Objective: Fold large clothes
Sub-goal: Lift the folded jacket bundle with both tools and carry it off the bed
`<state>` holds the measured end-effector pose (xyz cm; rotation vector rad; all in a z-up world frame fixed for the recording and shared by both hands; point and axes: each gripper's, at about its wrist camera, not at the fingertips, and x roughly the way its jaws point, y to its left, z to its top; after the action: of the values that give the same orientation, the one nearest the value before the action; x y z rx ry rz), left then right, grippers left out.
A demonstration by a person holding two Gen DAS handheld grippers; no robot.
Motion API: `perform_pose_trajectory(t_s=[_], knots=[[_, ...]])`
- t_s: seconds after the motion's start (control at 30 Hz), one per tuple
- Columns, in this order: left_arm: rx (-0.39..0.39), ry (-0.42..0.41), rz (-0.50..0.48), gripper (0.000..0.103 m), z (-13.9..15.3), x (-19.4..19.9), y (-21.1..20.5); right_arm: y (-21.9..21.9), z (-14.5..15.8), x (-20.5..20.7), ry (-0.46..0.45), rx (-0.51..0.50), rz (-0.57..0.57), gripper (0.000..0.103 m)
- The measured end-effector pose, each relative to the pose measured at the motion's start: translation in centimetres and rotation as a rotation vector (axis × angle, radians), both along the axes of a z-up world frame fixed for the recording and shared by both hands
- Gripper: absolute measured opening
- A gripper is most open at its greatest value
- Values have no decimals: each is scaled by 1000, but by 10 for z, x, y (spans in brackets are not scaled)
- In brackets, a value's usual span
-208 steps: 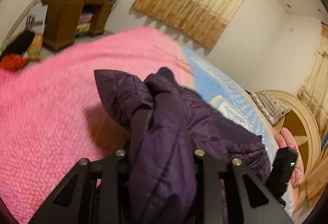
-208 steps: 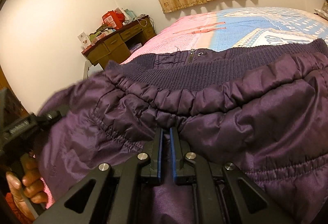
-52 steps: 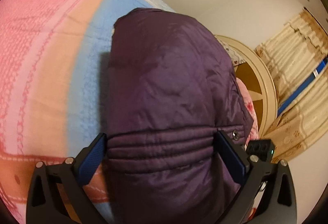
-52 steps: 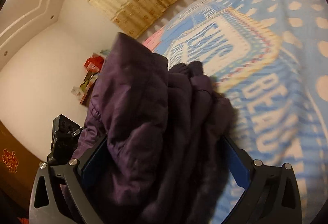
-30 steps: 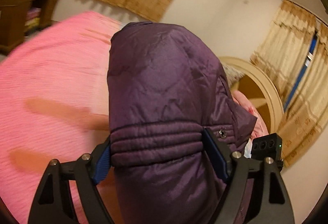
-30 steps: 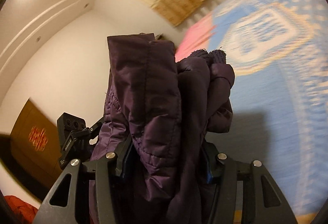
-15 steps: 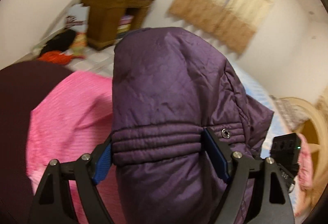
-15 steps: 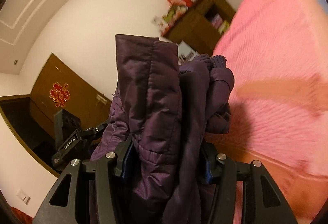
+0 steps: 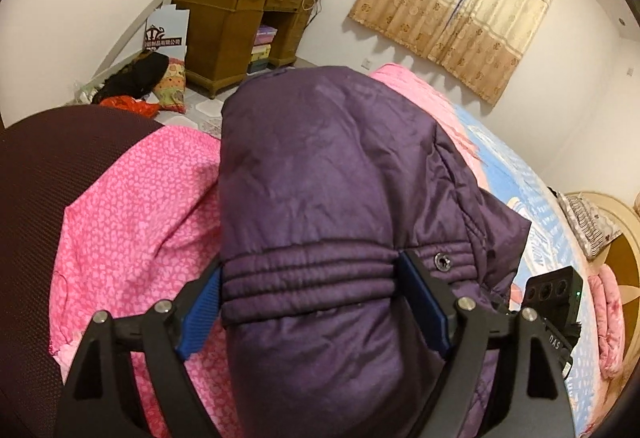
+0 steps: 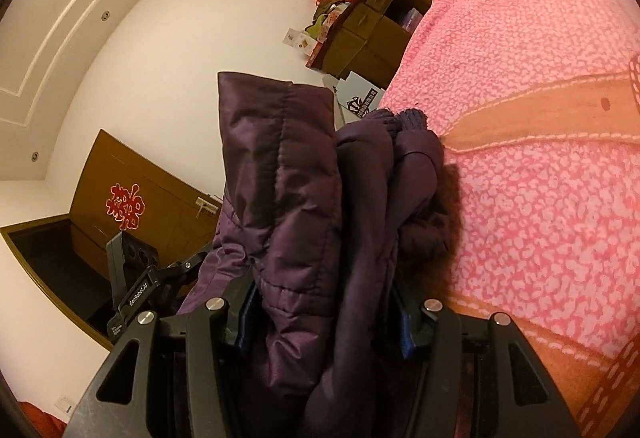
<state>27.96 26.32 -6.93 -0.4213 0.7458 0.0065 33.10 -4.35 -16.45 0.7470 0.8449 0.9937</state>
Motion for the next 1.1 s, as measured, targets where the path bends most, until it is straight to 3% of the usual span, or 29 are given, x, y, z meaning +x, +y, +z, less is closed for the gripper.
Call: perform_pose_trajectory(t_s=[0.23,0.47,0.57,0.67,0.87,0.97,1.1], knots=[[6,-2,1,86,2,-19,2,5,10,-1,1,-14,-5,55],[-15,9,54,84,2,-29,4,26,27,9,-10,-103,27,56],[-5,-17,55,81,5,-37,4,36,41,3,-56,-127,46,56],[-17,-43,73,81,14,-55,9,41,48,-4,-75,-30,98,56],[65,-55,172,81,36,-88,36,79,55,-7,-64,111,226,56],[28,6,212,81,20,-80,51,98,46,2,-62,70,246,56],[45,-6,202,86,8,-74,47,97,36,12,-77,6,234,55]])
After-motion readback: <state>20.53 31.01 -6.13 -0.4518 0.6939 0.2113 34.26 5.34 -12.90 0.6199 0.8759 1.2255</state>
